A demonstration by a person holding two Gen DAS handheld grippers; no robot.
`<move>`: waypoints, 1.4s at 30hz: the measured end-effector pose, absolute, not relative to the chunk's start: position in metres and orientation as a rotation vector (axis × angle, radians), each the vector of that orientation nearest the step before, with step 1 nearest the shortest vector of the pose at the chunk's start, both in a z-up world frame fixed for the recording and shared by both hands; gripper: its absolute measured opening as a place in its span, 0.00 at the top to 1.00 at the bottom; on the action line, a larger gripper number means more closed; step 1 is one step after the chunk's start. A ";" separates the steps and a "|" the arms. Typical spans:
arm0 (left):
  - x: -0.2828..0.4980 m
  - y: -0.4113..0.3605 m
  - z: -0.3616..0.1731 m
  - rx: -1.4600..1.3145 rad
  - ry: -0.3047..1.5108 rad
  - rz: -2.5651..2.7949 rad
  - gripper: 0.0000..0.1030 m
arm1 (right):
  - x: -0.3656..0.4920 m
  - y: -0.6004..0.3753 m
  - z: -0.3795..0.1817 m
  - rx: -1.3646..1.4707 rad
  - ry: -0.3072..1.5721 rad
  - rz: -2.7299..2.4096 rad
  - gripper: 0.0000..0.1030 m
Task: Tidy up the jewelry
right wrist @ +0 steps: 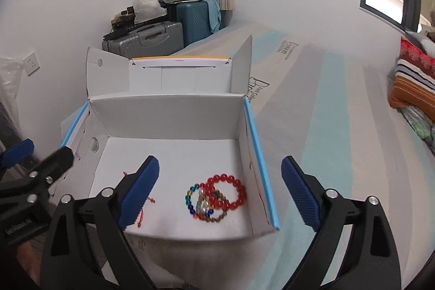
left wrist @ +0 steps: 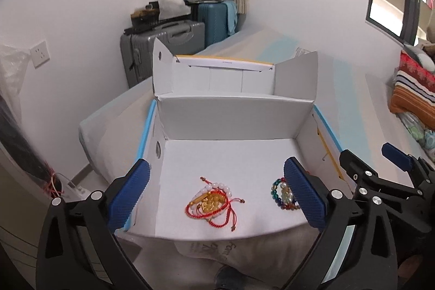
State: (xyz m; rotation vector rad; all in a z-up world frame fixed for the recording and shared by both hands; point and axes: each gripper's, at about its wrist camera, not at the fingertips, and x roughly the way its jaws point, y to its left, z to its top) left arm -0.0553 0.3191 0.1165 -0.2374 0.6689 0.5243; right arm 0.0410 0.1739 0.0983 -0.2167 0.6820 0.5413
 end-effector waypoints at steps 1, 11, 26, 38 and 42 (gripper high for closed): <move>-0.061 0.317 0.118 -0.238 0.663 0.522 0.06 | 0.038 0.170 0.098 -0.214 0.685 0.540 0.13; -0.086 0.296 0.111 -0.219 0.672 0.517 0.06 | 0.003 0.148 0.088 -0.244 0.705 0.506 0.13; -0.104 0.293 0.091 -0.221 0.696 0.539 0.06 | -0.014 0.141 0.085 -0.240 0.696 0.503 0.13; -0.103 0.292 0.090 -0.216 0.706 0.532 0.06 | -0.012 0.139 0.085 -0.235 0.700 0.498 0.13; -0.101 0.293 0.089 -0.217 0.712 0.529 0.06 | -0.010 0.138 0.085 -0.228 0.707 0.499 0.13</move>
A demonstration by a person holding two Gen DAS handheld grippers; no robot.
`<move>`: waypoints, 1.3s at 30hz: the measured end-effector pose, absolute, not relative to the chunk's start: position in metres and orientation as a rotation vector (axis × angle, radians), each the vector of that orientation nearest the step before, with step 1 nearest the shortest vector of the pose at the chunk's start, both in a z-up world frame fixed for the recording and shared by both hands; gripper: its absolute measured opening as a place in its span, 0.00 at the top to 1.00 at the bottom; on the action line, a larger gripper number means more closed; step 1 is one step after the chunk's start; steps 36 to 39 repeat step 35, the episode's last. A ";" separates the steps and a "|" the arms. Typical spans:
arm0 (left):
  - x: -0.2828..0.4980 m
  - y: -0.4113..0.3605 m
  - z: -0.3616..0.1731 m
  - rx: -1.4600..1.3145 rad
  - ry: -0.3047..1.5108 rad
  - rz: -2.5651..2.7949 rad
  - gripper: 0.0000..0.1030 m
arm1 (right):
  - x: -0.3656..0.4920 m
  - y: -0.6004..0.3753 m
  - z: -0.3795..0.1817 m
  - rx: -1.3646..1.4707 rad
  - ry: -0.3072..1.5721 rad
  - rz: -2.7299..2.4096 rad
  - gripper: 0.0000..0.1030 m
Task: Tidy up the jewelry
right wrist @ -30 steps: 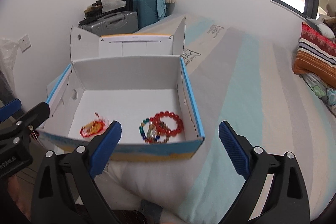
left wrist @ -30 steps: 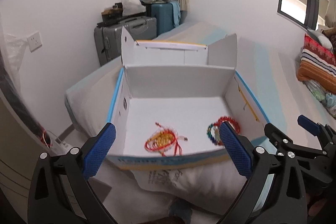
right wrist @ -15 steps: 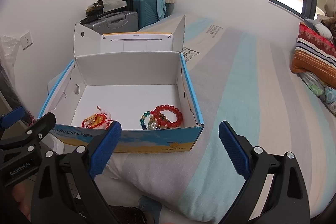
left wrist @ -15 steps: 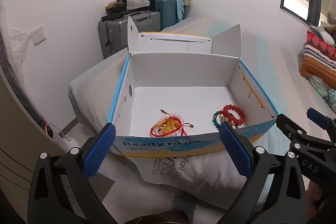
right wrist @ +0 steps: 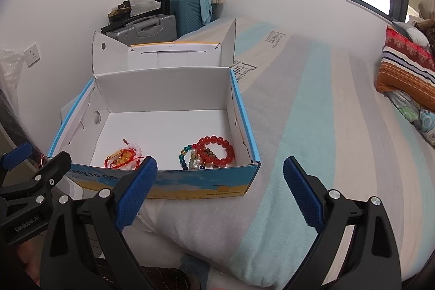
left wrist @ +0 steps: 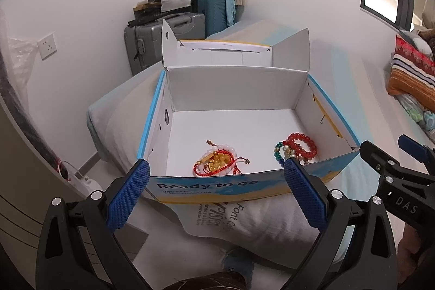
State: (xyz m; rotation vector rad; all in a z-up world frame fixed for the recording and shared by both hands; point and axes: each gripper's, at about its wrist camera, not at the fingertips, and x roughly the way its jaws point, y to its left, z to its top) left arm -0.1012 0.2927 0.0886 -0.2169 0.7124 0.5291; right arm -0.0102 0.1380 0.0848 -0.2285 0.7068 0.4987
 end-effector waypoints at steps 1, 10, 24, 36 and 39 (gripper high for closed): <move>-0.102 0.294 0.089 -0.224 0.714 0.530 0.06 | -0.010 0.138 0.085 -0.228 0.707 0.499 0.13; -0.102 0.304 0.087 -0.247 0.730 0.531 0.06 | -0.012 0.139 0.085 -0.233 0.705 0.496 0.13; -0.101 0.303 0.088 -0.238 0.703 0.534 0.06 | -0.011 0.142 0.084 -0.236 0.709 0.500 0.13; -0.099 0.296 0.089 -0.211 0.737 0.511 0.06 | -0.011 0.142 0.084 -0.235 0.709 0.502 0.13; -0.099 0.296 0.089 -0.211 0.737 0.511 0.06 | -0.011 0.142 0.084 -0.235 0.709 0.502 0.13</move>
